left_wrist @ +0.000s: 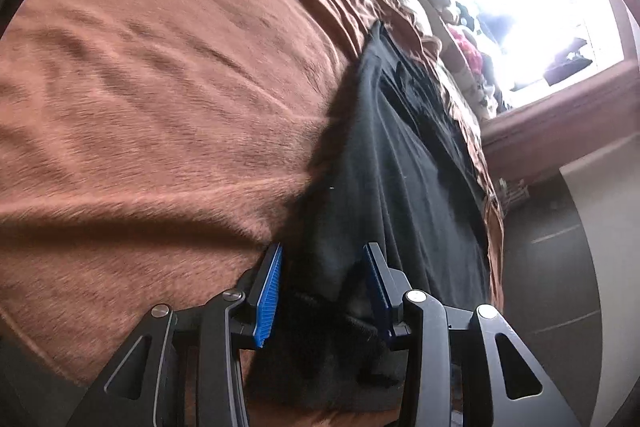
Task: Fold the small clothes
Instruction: 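Grasp the hem edge with the right tool while the left tool grasps the hem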
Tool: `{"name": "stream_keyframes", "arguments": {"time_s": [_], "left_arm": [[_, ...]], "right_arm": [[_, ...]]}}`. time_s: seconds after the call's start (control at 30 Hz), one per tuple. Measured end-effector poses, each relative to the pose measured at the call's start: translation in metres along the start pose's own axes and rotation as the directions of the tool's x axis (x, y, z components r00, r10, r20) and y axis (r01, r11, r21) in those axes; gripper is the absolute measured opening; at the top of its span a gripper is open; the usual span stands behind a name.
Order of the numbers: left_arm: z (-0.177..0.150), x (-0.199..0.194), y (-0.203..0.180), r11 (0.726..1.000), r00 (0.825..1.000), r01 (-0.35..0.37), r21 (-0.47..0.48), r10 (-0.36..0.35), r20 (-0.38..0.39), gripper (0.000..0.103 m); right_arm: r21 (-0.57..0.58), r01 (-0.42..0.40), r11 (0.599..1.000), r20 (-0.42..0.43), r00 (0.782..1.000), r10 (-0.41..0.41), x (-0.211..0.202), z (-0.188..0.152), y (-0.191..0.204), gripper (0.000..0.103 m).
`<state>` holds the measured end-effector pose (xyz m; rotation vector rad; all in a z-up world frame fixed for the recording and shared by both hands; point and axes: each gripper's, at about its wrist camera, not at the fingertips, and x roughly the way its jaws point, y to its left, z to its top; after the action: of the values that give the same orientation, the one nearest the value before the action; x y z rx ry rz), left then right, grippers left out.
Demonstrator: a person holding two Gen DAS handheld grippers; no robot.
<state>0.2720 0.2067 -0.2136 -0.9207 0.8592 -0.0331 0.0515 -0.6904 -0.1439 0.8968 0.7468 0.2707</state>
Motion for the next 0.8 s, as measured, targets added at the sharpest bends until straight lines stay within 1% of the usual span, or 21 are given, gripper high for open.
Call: {"name": "stream_keyframes", "arguments": {"time_s": [0.1,0.13,0.17,0.2,0.23,0.3,0.37,0.43,0.53,0.6,0.67,0.73,0.8], "left_arm": [[0.002,0.001,-0.004,1.000,1.000,0.013,0.008,-0.013,-0.023,0.043],[0.001,0.000,-0.005,0.999,0.999,0.036,0.007,-0.036,-0.034,0.043],[0.000,-0.003,-0.006,0.997,0.996,0.078,-0.001,-0.078,-0.040,0.043],[-0.002,-0.007,-0.006,0.993,0.993,0.118,-0.008,-0.118,-0.031,0.043],[-0.004,-0.014,-0.009,0.988,0.988,0.154,-0.002,-0.154,-0.006,0.043],[-0.007,-0.023,-0.016,0.981,0.982,0.190,0.030,-0.190,0.016,0.043],[-0.008,-0.025,-0.023,0.979,0.980,0.196,0.053,-0.197,0.017,0.043],[-0.007,-0.021,-0.026,0.984,0.986,0.168,0.057,-0.168,0.008,0.043],[-0.006,-0.011,-0.027,0.994,0.995,0.096,0.047,-0.096,-0.003,0.042],[-0.007,-0.003,-0.023,0.997,0.998,0.055,0.045,-0.055,-0.010,0.037],[-0.007,0.004,-0.021,0.999,1.000,0.015,0.044,-0.015,-0.007,0.020],[-0.007,0.002,-0.016,0.999,1.000,-0.023,0.031,0.023,0.012,0.015],[-0.006,-0.003,-0.012,0.999,0.999,-0.038,0.023,0.038,0.030,0.014]], "right_arm": [[-0.005,-0.002,1.000,0.000,1.000,0.002,0.001,0.002,0.002,0.005],[-0.006,-0.001,1.000,-0.001,1.000,0.001,0.001,0.002,0.001,0.005],[-0.006,0.001,1.000,-0.002,1.000,-0.001,0.002,0.001,0.002,0.005],[-0.009,0.005,1.000,-0.003,1.000,-0.005,0.002,0.000,0.002,0.005],[-0.019,0.014,1.000,-0.004,1.000,-0.014,0.003,-0.001,0.004,0.005],[-0.046,0.032,0.998,-0.008,0.999,-0.033,0.003,-0.002,0.009,0.005],[-0.057,0.037,0.998,-0.009,0.999,-0.038,0.002,-0.002,0.011,0.005],[-0.054,0.032,0.998,-0.011,0.999,-0.033,0.001,0.000,0.010,0.005],[-0.053,0.029,0.998,-0.011,0.999,-0.030,0.000,-0.001,0.009,0.005],[-0.049,0.023,0.999,-0.012,1.000,-0.024,0.000,-0.001,0.009,0.005],[-0.038,0.012,0.999,-0.012,1.000,-0.012,0.000,-0.001,0.006,0.006],[-0.035,0.000,0.999,-0.012,1.000,-0.001,0.000,-0.001,0.004,0.005],[-0.035,-0.022,0.999,0.001,1.000,0.022,-0.003,-0.001,0.005,0.005]]}}
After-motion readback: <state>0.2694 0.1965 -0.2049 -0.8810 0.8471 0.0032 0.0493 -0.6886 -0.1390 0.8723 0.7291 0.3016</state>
